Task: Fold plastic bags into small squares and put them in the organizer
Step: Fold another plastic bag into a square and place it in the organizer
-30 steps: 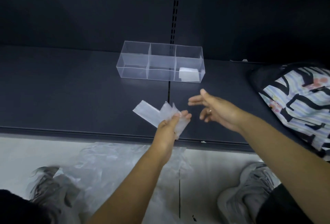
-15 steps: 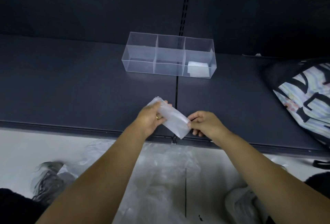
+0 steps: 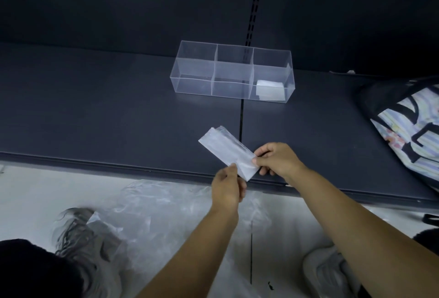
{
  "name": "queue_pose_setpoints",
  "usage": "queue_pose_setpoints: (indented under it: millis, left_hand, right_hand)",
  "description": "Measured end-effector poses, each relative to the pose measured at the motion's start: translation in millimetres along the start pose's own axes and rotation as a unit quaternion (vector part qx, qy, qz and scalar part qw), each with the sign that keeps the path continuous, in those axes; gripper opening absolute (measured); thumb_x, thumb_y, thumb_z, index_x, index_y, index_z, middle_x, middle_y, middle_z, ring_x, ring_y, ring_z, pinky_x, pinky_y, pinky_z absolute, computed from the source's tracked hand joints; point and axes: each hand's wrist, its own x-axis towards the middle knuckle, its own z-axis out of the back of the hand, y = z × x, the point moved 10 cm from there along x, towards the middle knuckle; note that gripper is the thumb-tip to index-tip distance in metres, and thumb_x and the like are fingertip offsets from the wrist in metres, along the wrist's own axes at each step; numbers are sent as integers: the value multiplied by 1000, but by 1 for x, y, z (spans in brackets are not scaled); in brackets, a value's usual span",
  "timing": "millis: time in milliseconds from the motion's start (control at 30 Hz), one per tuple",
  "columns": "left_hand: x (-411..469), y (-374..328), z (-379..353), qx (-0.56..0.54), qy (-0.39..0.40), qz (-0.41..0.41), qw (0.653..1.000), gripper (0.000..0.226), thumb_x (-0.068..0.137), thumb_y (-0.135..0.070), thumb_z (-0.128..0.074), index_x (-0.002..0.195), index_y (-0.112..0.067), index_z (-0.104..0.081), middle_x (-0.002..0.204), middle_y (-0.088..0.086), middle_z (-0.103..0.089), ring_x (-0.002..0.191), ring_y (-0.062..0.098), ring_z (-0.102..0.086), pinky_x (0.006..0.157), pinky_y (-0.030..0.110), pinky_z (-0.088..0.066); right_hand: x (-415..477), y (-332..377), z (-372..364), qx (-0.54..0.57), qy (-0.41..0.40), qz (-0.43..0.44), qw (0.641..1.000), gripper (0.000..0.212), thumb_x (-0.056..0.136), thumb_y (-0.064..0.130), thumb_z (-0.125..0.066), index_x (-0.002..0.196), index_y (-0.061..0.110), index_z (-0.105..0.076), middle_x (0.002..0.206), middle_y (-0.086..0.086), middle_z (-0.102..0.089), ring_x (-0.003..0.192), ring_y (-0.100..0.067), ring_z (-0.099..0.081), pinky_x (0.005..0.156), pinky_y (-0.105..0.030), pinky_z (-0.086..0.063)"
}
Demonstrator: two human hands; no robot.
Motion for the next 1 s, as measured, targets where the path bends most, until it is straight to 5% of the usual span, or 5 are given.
queue_pose_setpoints:
  millis: [233, 367, 533, 733, 1000]
  left_hand:
    - [-18, 25, -7, 38, 22, 46, 998, 20, 99, -27, -45, 90, -14, -59, 60, 2, -57, 47, 12, -46, 48, 22, -36]
    - [-20, 2, 14, 112, -54, -117, 985, 18, 99, -20, -45, 100, -12, -61, 74, 1, -61, 64, 11, -53, 64, 26, -44]
    - [-42, -58, -29, 405, -38, -436, 803, 36, 102, -20, -39, 134, -10, -51, 136, 6, -50, 128, 17, -42, 109, 23, -29]
    - [1, -27, -28, 641, -45, -370, 671, 72, 95, -56, -2, 152, -13, 6, 161, 2, 9, 147, 16, 14, 116, 34, 15]
    - [13, -37, -7, 646, -75, -347, 675, 81, 94, -62, -17, 151, -10, 8, 161, 5, 13, 146, 19, 16, 117, 39, 14]
  right_hand:
    - [-4, 2, 0, -16, -18, -5, 1000, 12, 79, 1, -72, 84, 10, -65, 60, -4, -66, 43, -9, -60, 37, -15, -38]
    - [-5, 5, 0, -41, -24, 5, 999, 12, 78, 2, -72, 84, 10, -65, 64, -6, -68, 45, -10, -61, 40, -14, -39]
    - [-6, 12, -5, -61, -10, 24, 998, 10, 78, 6, -72, 85, 10, -67, 69, -8, -71, 50, -14, -61, 62, -31, -54]
    - [-6, 13, -5, -69, -18, 27, 997, 11, 78, 9, -74, 84, 13, -65, 67, -4, -70, 44, -9, -58, 59, -26, -50]
    - [-9, 7, -2, -35, -22, 24, 999, 13, 82, 5, -69, 92, 13, -65, 74, -7, -72, 48, -5, -60, 46, -14, -44]
